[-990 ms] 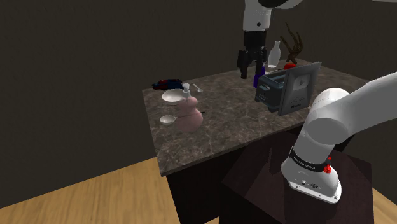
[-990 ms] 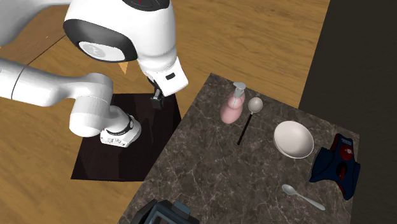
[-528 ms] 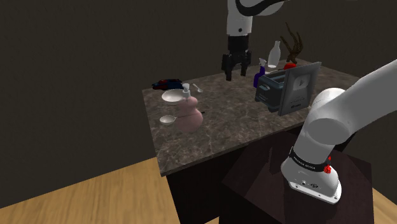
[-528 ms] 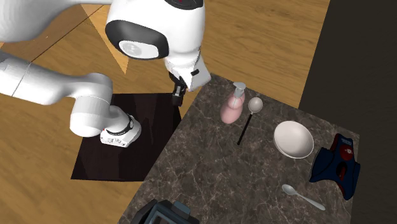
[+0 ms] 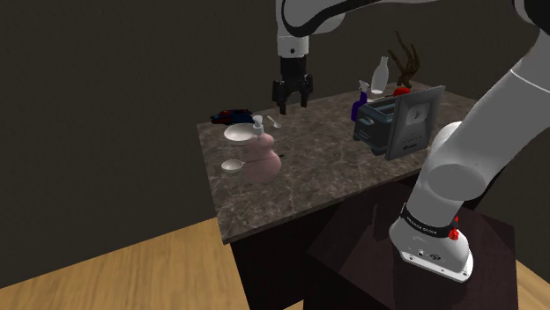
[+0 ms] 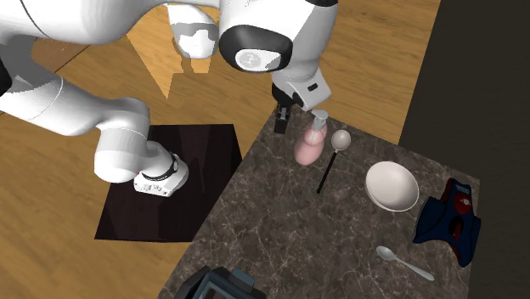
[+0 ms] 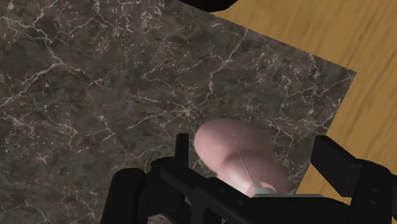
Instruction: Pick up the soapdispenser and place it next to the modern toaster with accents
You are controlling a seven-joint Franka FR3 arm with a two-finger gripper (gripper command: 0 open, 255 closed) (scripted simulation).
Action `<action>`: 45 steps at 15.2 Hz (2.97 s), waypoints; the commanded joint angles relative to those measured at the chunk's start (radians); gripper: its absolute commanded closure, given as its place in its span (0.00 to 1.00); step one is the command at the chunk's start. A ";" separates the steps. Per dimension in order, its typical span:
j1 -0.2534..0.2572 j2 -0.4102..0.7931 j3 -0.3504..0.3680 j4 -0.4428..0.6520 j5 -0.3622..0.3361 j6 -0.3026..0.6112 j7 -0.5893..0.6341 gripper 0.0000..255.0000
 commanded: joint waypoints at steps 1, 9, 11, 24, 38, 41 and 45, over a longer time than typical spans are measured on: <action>0.005 0.076 0.011 0.054 -0.006 0.030 0.013 0.00; 0.027 0.376 0.044 0.336 -0.052 0.075 0.070 0.00; 0.030 0.405 0.046 0.355 -0.057 0.088 0.075 0.00; 0.031 0.421 0.046 0.285 -0.058 0.173 0.075 0.00; 0.031 0.412 0.046 0.314 -0.058 0.134 0.075 1.00; 0.031 0.404 0.046 0.346 -0.057 0.096 0.076 1.00; 0.030 0.397 0.046 0.391 -0.057 0.044 0.077 1.00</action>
